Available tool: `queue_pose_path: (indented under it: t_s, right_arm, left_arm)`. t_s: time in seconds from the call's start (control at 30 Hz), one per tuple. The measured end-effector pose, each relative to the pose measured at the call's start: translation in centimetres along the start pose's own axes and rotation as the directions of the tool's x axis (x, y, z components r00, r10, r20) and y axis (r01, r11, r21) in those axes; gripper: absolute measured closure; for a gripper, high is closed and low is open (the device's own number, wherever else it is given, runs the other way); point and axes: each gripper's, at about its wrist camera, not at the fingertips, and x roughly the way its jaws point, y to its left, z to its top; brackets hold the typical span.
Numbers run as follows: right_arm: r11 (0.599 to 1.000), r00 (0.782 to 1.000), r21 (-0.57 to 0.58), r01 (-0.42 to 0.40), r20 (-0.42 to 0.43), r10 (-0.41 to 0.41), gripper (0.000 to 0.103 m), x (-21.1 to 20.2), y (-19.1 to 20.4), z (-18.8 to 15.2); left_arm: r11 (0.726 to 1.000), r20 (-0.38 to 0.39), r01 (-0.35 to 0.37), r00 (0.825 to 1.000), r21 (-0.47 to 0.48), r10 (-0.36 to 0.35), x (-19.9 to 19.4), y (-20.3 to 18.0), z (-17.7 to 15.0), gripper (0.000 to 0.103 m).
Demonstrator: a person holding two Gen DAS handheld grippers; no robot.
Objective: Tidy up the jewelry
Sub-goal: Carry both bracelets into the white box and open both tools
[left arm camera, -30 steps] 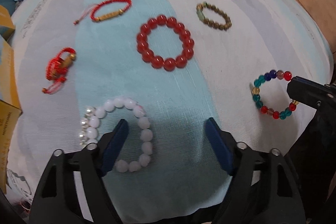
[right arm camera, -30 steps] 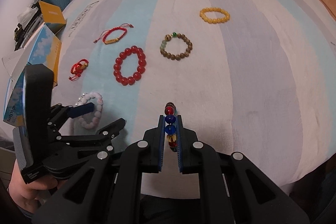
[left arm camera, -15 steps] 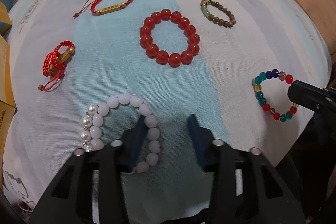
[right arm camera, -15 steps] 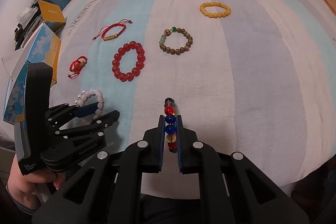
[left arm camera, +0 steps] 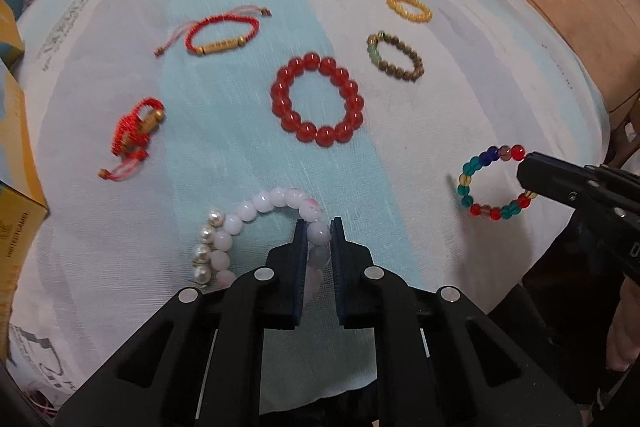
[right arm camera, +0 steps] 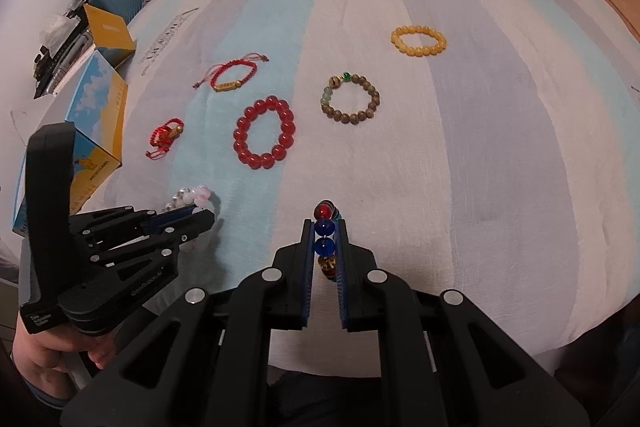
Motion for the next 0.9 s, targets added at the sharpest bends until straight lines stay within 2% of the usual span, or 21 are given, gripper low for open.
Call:
queue_pose_path:
  t_s: [0.57,0.9]
  right_arm:
    - [0.998,0.996,-0.065,-0.018,0.083,0.024,0.094,-4.5,4.6,1.8]
    - [0.99,0.992,-0.132,-0.046,0.107,0.06,0.094,-6.0,10.3,4.2]
  left_arm:
    - [0.999,0.103,0.014,0.995,-0.043,-0.009,-7.8,1.9,1.3,0.092]
    - [0.996,0.163,-0.012,0.986,-0.085,0.026,-12.4,5.4,2.1,0.092]
